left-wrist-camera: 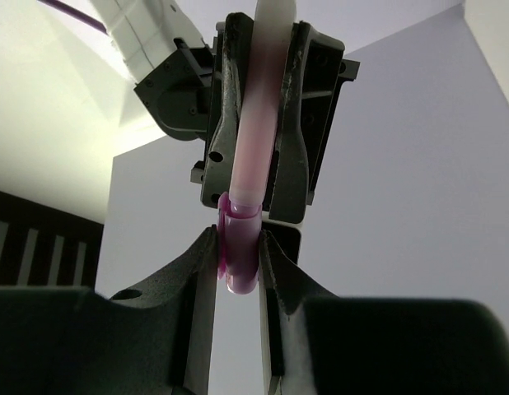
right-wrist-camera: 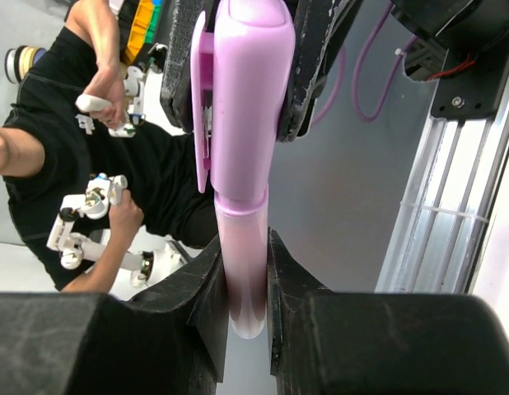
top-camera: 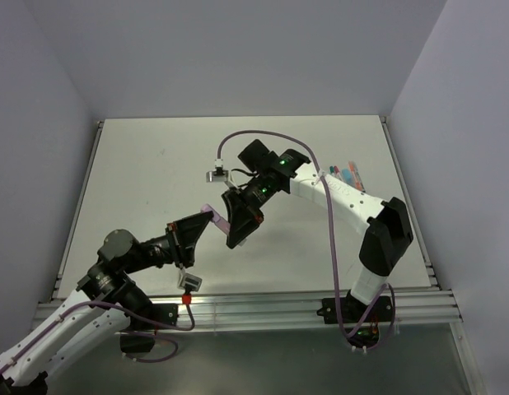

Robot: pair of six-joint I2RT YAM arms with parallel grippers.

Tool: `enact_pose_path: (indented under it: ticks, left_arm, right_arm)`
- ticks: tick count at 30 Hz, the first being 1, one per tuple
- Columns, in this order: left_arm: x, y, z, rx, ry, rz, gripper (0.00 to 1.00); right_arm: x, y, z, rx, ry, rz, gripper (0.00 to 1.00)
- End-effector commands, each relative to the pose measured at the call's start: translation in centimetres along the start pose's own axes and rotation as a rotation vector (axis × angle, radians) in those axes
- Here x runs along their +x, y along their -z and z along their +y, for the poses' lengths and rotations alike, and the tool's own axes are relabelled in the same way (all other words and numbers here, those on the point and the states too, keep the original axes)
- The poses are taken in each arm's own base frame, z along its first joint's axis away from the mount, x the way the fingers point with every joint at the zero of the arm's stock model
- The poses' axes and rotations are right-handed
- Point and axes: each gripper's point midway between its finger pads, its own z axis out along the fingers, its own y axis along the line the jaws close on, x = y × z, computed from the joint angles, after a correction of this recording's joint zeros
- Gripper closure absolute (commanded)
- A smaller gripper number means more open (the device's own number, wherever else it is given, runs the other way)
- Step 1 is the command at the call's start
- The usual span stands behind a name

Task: Insert the pens into the pen caps
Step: Insert the pen cap onto the pen.

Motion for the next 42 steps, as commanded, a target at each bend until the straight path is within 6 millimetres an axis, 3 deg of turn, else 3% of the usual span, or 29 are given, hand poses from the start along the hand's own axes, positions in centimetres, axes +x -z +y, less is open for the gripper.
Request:
enact_pose_path:
  ticks: [1, 14, 19, 22, 23, 31, 36, 42]
  left_arm:
    - [-5.3, -0.5, -1.2, 0.040, -0.248, -0.262, 1.00]
    - [-6.1, -0.9, -1.1, 0.020, -0.273, -0.317, 1.00]
    - [-6.1, -0.8, -1.3, 0.034, -0.280, -0.316, 0.97]
    - [-5.9, -0.9, -1.4, 0.040, -0.290, -0.307, 0.82]
    - [-5.8, -0.9, -1.4, 0.044, -0.288, -0.305, 0.70]
    - [-4.2, -1.1, -1.2, 0.052, -0.313, -0.217, 0.41]
    - [-4.0, -0.4, -0.7, 0.053, -0.310, -0.200, 0.11]
    - [-4.2, 1.9, -1.5, 0.129, -0.214, -0.163, 0.08]
  right_arm:
    - [-2.1, 0.0, 1.7, -0.067, 0.150, -0.023, 1.00]
    - [-5.2, 0.5, 2.3, -0.071, 0.228, -0.041, 1.00]
    - [-4.9, 0.2, 2.4, -0.096, 0.228, -0.035, 1.00]
    - [-4.4, 0.1, 2.3, -0.076, 0.246, -0.032, 1.00]
    - [-4.3, 0.1, 2.2, -0.070, 0.248, -0.032, 1.00]
    - [-2.6, 0.1, 0.7, -0.023, 0.234, -0.023, 1.00]
    - [-2.6, 0.3, -0.2, 0.037, 0.267, -0.021, 1.00]
    - [-6.3, 3.4, 0.1, 0.153, 0.364, -0.088, 1.00]
